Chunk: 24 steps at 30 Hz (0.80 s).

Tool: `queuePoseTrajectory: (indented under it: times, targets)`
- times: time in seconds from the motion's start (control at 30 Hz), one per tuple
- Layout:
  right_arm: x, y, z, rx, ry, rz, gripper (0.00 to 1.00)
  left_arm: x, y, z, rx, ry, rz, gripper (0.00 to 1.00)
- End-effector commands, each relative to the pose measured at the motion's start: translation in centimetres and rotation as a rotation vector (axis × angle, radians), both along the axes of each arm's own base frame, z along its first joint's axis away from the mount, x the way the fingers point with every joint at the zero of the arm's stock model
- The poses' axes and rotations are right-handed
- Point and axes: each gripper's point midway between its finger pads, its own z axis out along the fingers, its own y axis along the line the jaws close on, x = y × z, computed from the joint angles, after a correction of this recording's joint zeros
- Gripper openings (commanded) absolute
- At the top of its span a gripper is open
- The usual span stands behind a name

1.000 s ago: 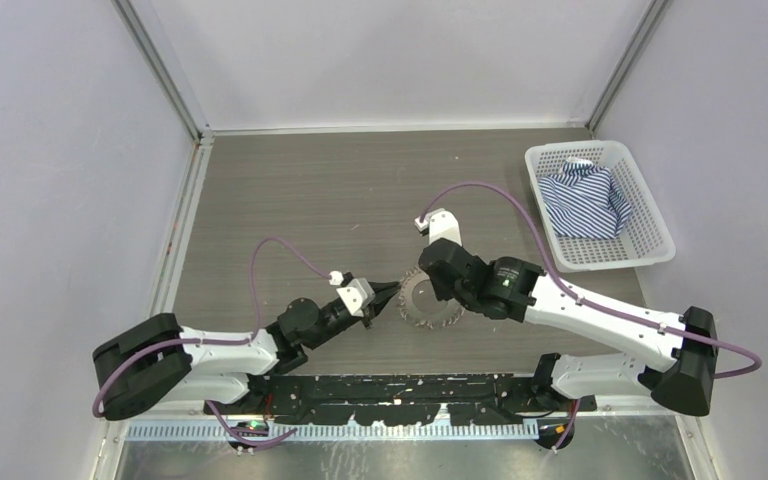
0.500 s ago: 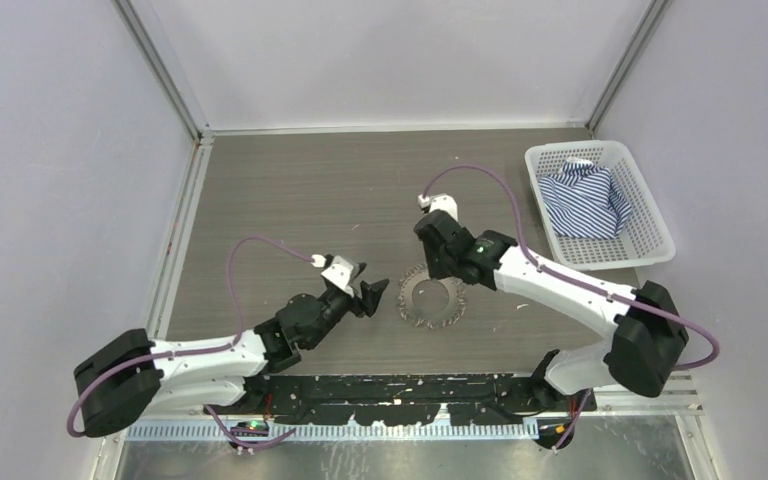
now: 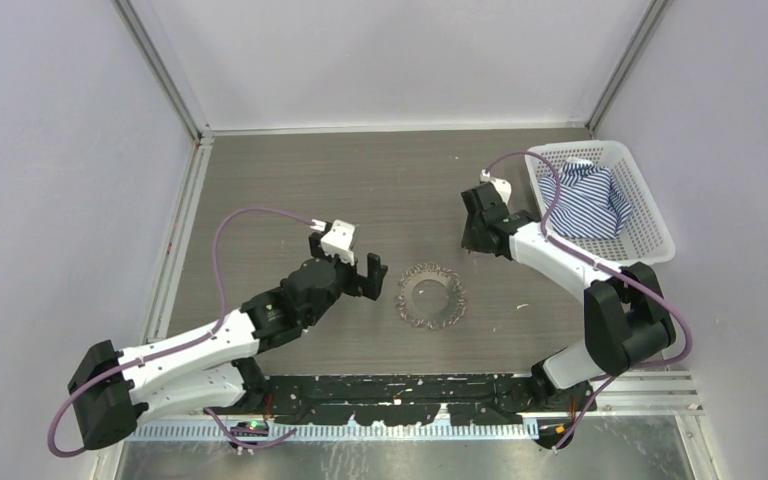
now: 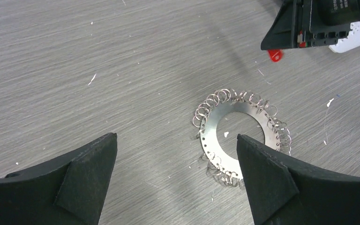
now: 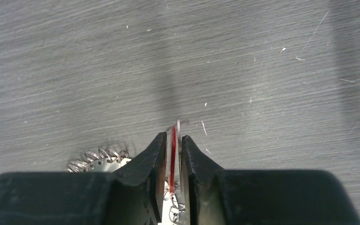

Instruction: Remove the keys from the keyring

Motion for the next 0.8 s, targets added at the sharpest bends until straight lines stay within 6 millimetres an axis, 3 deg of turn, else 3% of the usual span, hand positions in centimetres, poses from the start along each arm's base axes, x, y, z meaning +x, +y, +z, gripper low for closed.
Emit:
queuePoseTrajectory:
  times: [0.0,0.17,0.4,0.63,0.77]
  targets:
    - [1.8,0.1,0.9,0.068,-0.045,-0.037,0.27,-0.1,0.3,-0.3,0.073,0.085,0.008,1.0]
    - [1.7,-0.3,1.2,0.061,-0.043,-0.04,0.48,0.2,0.0,1.1,0.087,0.107,0.013,1.0]
    - [1.4,-0.5,4.1,0.095,-0.099,-0.028,0.76,0.5,-0.4,3.5,0.114,0.135,0.01,1.0]
    - [1.3,-0.5,7.8,0.134,-0.183,-0.015,0.9,0.6,-0.8,5.3,0.151,0.191,0.02,1.0]
    - [1.0,-0.7,10.2,0.16,-0.25,-0.019,0.93,1.0,-0.6,5.5,0.159,0.2,0.059,1.0]
